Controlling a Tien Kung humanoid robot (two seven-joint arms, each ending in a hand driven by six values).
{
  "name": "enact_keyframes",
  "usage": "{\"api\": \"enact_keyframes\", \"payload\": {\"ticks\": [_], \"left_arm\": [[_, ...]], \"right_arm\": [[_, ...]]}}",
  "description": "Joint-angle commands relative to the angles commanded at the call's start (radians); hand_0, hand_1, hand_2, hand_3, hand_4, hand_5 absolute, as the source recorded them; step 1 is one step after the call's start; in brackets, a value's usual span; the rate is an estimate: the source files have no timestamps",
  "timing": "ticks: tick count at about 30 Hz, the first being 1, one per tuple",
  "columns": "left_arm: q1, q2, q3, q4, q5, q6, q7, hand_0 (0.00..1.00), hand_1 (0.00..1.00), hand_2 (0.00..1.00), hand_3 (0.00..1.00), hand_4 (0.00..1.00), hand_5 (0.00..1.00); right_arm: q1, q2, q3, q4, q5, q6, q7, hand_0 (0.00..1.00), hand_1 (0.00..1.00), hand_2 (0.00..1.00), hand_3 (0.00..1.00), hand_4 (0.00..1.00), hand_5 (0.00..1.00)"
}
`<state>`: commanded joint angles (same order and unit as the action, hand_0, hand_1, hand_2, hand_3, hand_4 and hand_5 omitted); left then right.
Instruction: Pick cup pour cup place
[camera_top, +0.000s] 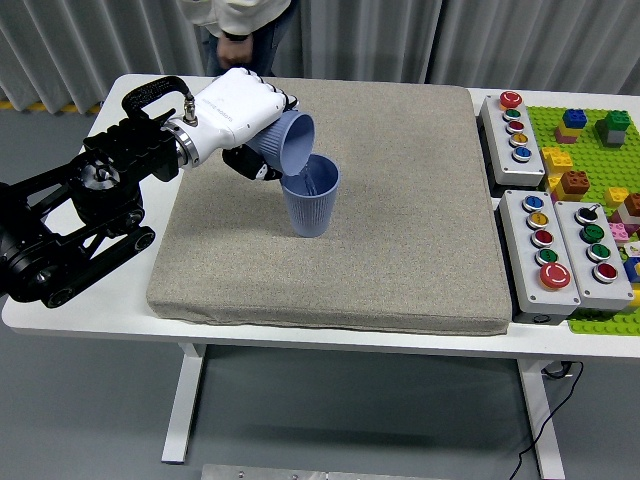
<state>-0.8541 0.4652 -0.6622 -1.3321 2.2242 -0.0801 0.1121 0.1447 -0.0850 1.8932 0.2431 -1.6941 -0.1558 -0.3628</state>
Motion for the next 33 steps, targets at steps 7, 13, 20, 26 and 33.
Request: {"api": "enact_keyframes", "payload": {"ticks": [7, 13, 20, 26, 33], "left_arm": [[-0.007, 0.005, 0.002, -0.003, 0.005, -0.005, 0.001, 0.587, 0.482, 0.511, 0.525, 0.858, 0.207], [-0.016, 0.007, 0.009, -0.004, 0.01, -0.007, 0.003, 0.587, 0.482, 0.511, 0.525, 0.857, 0.206], [-0.035, 0.009, 0.04, -0.006, 0.014, -0.009, 0.004, 0.588, 0.482, 0.511, 0.525, 0.857, 0.207], [-0.051, 0.017, 0.052, -0.008, 0.016, -0.012, 0.004, 0.587, 0.481, 0.511, 0.525, 0.858, 0.21], [-0.057, 0.018, 0.042, -0.012, 0.014, -0.009, 0.004, 0.587, 0.482, 0.511, 0.524, 0.859, 0.211]], "right_arm": [[-0.001, 0.0, -0.001, 0.0, 0.0, 0.0, 0.0, 0.64, 0.604, 0.51, 0.589, 0.002, 0.002], [0.0, 0.0, -0.002, 0.0, 0.003, -0.001, 0.0, 0.641, 0.604, 0.51, 0.588, 0.002, 0.002], [0.0, 0.0, -0.003, 0.0, 0.003, 0.0, 0.0, 0.64, 0.604, 0.51, 0.588, 0.002, 0.002], [0.001, 0.0, -0.005, 0.0, 0.007, -0.002, 0.0, 0.641, 0.604, 0.51, 0.588, 0.002, 0.002], [0.003, 0.0, -0.01, 0.0, 0.014, -0.003, 0.001, 0.64, 0.605, 0.51, 0.588, 0.002, 0.002]]}}
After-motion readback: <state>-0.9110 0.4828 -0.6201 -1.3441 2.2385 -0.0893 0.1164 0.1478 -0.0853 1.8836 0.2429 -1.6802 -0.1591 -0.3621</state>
